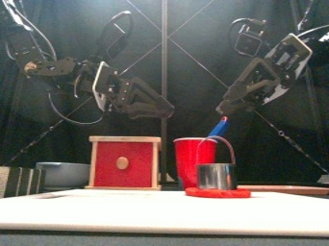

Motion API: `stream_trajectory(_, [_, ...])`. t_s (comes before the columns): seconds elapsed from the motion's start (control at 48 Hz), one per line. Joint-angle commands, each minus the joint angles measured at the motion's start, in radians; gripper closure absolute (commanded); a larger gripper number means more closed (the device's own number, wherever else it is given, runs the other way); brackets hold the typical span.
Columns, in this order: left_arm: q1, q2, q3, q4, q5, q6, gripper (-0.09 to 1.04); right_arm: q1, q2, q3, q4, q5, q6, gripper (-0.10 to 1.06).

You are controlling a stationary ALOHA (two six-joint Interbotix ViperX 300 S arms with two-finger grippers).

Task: Get the cutter from the drawer then cut the dough then place the extra dough in the bowl
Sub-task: Cut the dough

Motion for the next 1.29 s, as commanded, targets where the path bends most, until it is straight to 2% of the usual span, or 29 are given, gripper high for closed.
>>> stream_trajectory(0.021, [-0.005,0.029,-0.054,0.003,-0.012,-0.04,0.13,-0.018,0.032,0.009,-0.006,-0.112,-0.005,0.15])
stream_trajectory(0.104, [-0.009,0.06,-0.071,0.014,-0.032,-0.083,0.13,-0.02,0.081,0.023,-0.003,-0.172,-0.011,0.15])
stream_trajectory(0.188, [-0.011,0.089,-0.081,0.037,-0.071,-0.114,0.13,-0.02,0.121,0.032,0.023,-0.222,-0.054,0.15])
stream_trajectory(0.354, [-0.017,0.135,-0.103,0.063,-0.107,-0.161,0.13,0.0,0.172,0.077,0.222,-0.402,-0.227,0.15])
stream_trajectory(0.417, [-0.021,0.14,-0.107,0.069,-0.107,-0.167,0.13,0.035,0.181,0.098,0.304,-0.456,-0.279,0.15])
stream_trajectory(0.5, [-0.028,0.144,-0.109,0.071,-0.107,-0.167,0.13,0.112,0.196,0.124,0.44,-0.514,-0.345,0.15])
stream_trajectory(0.646, [-0.023,0.167,-0.107,0.069,-0.107,-0.167,0.13,0.236,0.282,0.143,0.626,-0.638,-0.393,0.15])
stream_trajectory(0.729, [-0.021,0.195,-0.109,0.067,-0.117,-0.167,0.13,0.281,0.347,0.132,0.683,-0.707,-0.397,0.15])
stream_trajectory(0.875, [-0.02,0.241,-0.115,0.064,-0.146,-0.167,0.13,0.311,0.44,0.104,0.721,-0.762,-0.387,0.15])
stream_trajectory(1.042, [-0.017,0.256,-0.124,0.071,-0.146,-0.167,0.13,0.316,0.492,0.064,0.719,-0.77,-0.385,0.15])
stream_trajectory(1.292, [-0.014,0.267,-0.163,0.103,-0.14,-0.167,0.13,0.316,0.494,0.067,0.709,-0.77,-0.36,0.15])
